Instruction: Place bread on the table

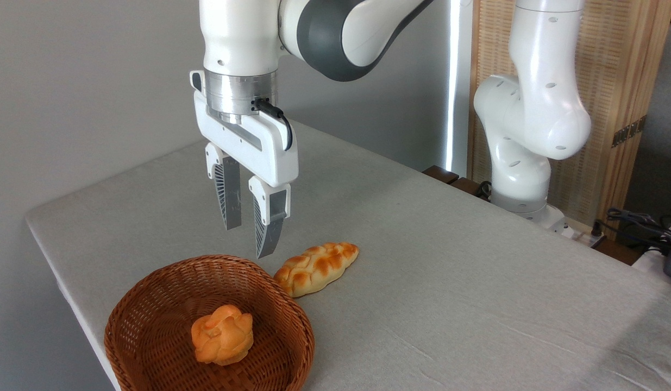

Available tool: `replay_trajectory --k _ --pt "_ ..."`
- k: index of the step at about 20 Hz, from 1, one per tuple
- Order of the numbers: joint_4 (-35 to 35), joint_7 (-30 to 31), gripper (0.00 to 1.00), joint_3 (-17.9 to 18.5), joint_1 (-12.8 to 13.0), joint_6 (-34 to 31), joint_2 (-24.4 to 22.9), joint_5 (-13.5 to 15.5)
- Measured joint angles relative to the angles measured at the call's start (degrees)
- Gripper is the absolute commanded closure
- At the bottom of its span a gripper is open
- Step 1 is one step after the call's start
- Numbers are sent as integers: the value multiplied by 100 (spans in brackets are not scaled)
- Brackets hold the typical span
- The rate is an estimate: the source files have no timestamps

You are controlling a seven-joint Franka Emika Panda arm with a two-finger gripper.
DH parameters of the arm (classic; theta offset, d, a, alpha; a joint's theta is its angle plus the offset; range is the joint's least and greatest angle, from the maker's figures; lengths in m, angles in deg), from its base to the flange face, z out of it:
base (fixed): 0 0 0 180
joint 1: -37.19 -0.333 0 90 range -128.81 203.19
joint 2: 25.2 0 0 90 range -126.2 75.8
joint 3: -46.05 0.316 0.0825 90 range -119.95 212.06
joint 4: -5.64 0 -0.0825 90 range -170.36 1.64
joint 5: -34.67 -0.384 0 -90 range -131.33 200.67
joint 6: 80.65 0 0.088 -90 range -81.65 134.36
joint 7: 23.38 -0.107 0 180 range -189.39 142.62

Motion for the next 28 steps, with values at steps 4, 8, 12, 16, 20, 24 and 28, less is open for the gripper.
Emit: replay_trajectory --k 4,8,12,16,20,24,28 --pt "13 1 0 -139 35 -90 1 1" --pt "13 8 0 -210 74 -120 7 1" --pt "13 8 0 -209 73 -121 8 1" --pt "13 8 0 -208 73 -122 11 1" --pt "13 8 0 -207 72 -123 11 1" --pt "13 8 0 -198 65 -123 12 1" --pt "13 8 0 -196 63 -123 12 1"
